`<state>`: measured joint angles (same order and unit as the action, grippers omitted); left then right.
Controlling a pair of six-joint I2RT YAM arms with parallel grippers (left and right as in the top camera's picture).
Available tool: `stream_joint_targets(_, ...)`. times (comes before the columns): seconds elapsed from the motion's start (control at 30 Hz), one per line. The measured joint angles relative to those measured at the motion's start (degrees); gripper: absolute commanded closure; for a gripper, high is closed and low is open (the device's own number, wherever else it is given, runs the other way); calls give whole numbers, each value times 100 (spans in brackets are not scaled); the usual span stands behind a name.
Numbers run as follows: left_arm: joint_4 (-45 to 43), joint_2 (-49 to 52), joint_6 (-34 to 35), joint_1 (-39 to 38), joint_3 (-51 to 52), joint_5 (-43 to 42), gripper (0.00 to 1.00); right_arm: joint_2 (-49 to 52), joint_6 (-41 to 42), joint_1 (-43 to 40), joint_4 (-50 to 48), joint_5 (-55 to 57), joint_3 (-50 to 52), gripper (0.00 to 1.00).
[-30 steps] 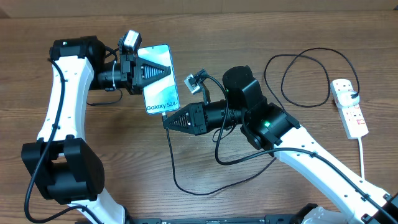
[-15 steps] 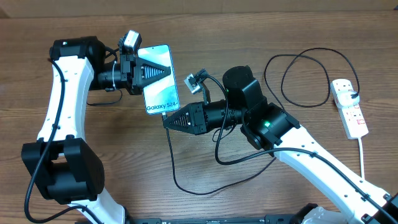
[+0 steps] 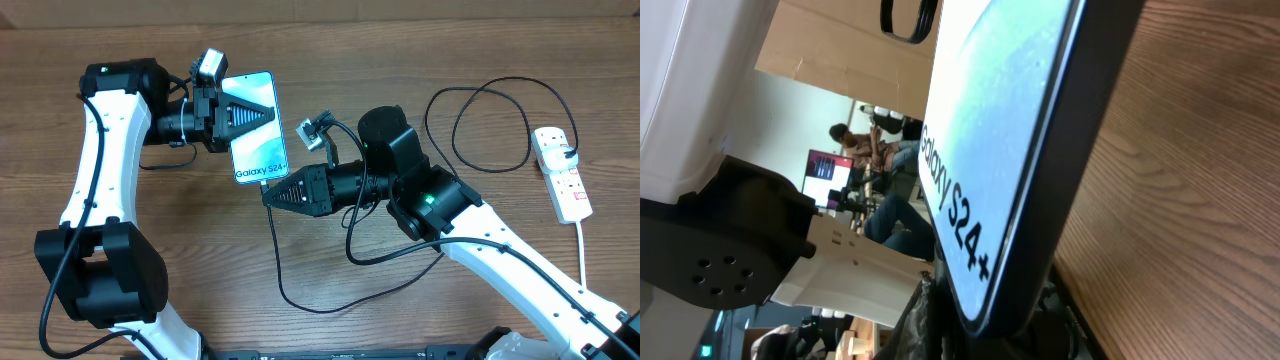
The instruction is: Plug charger to phone and switch on socket
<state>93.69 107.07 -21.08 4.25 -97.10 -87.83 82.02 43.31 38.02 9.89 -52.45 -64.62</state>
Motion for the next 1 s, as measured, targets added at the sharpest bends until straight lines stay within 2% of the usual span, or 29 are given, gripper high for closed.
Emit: stream_joint_targets(1.0,-157,0,107,48,0,-118,96,0,243,26,-269,267,0,96)
